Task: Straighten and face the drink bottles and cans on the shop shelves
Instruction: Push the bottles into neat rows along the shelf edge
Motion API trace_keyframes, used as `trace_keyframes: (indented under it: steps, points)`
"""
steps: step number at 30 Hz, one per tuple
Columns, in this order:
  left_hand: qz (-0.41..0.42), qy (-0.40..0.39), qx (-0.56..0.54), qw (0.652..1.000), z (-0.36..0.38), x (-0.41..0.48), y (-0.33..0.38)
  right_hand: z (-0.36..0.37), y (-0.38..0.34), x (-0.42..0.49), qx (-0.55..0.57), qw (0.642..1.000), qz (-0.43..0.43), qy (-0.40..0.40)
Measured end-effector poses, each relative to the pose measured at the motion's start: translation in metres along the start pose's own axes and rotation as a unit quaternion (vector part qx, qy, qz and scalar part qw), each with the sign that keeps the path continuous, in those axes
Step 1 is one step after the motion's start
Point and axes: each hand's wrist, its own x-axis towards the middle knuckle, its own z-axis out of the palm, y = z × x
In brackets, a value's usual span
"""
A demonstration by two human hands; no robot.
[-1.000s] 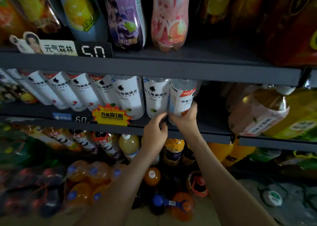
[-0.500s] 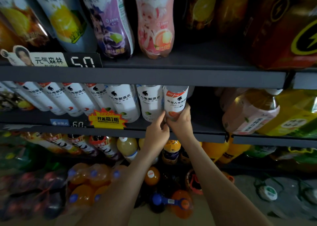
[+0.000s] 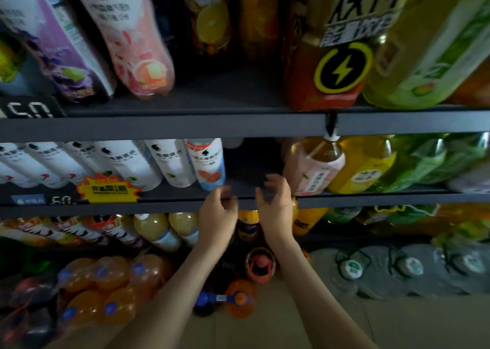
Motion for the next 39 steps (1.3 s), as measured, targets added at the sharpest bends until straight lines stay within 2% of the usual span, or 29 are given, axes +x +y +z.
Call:
trace_keyframes:
  steps: [3, 7, 13, 17, 21, 24, 26, 29, 34, 39]
  points:
    - [0.024, -0.054, -0.043, 0.997, 0.036, -0.012, 0.028, -0.042, 0.014, 0.006, 0.007, 0.999, 0.025, 0.046]
    - [0.066, -0.126, -0.043, 0.989, 0.081, -0.013, 0.063, -0.072, 0.029, 0.028, 0.018, 0.997, 0.040, 0.063]
    - [0.100, -0.032, -0.007, 0.994, 0.106, -0.007, 0.080, -0.083, 0.042, 0.036, 0.027, 0.999, 0.010, 0.036]
    - [0.088, -0.005, 0.007, 0.996, 0.106, -0.001, 0.090, -0.098, 0.052, 0.044, 0.006, 1.000, -0.006, 0.025]
    - [0.028, -0.004, 0.034, 0.999, 0.116, -0.012, 0.092, -0.128, 0.060, 0.050, -0.008, 0.991, 0.034, 0.128]
    - [-0.040, -0.073, 0.111, 0.990, 0.133, -0.031, 0.096, -0.153, 0.065, 0.062, -0.004, 0.974, 0.074, 0.213]
    - [-0.012, -0.120, 0.103, 0.987, 0.147, -0.042, 0.102, -0.167, 0.068, 0.071, 0.002, 0.968, 0.086, 0.237]
    - [0.068, -0.135, 0.090, 0.984, 0.163, -0.055, 0.118, -0.189, 0.079, 0.082, -0.009, 0.966, 0.096, 0.241]
    - [0.221, -0.118, 0.075, 0.965, 0.184, -0.060, 0.137, -0.229, 0.110, 0.103, -0.043, 0.978, 0.106, 0.177]
    - [0.226, -0.146, 0.051, 0.962, 0.210, -0.071, 0.148, -0.243, 0.124, 0.111, -0.011, 0.987, 0.111, 0.112]
